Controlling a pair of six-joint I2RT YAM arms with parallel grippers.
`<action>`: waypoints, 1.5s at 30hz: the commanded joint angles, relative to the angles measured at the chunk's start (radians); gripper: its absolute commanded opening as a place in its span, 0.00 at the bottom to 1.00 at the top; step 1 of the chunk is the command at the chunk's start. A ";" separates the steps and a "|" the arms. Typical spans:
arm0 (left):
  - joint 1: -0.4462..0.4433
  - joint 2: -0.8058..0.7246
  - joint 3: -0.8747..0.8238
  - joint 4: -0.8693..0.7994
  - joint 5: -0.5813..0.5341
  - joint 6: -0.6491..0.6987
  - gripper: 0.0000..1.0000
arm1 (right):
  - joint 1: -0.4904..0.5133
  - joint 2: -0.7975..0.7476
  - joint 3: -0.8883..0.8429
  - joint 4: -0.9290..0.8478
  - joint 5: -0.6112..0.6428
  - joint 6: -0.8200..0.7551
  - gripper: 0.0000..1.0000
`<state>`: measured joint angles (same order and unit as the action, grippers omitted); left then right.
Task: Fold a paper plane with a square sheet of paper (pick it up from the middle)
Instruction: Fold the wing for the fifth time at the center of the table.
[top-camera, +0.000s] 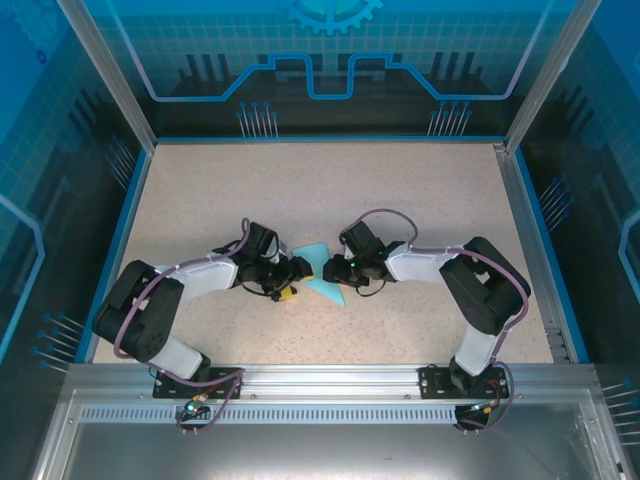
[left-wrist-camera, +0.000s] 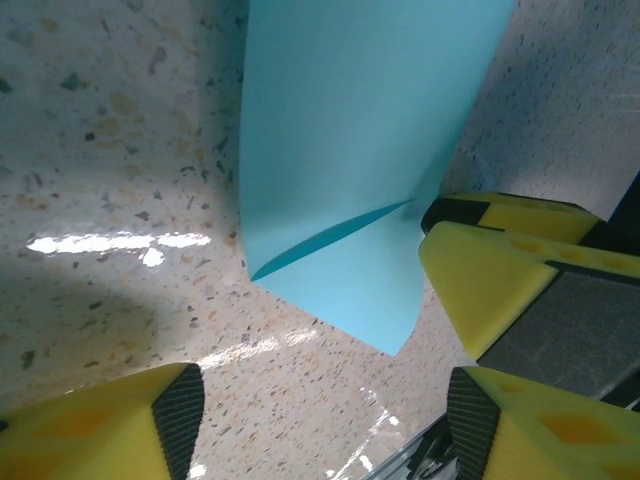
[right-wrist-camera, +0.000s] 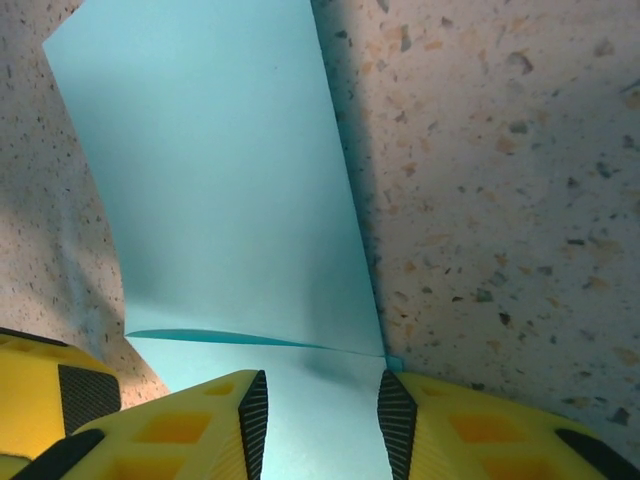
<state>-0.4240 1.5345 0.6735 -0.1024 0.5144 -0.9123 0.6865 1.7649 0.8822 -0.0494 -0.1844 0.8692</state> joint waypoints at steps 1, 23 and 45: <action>-0.012 0.025 0.033 0.032 0.022 -0.020 0.64 | -0.018 0.012 -0.040 -0.026 0.010 0.014 0.39; -0.016 0.141 0.065 0.138 0.088 -0.029 0.49 | -0.027 0.002 -0.066 -0.009 0.007 0.020 0.38; -0.012 0.093 0.042 0.181 0.011 0.001 0.27 | -0.039 -0.059 -0.124 0.039 0.049 -0.108 0.40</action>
<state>-0.4332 1.6569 0.7116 0.0772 0.5491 -0.9379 0.6712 1.7138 0.7948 0.0391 -0.1875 0.8265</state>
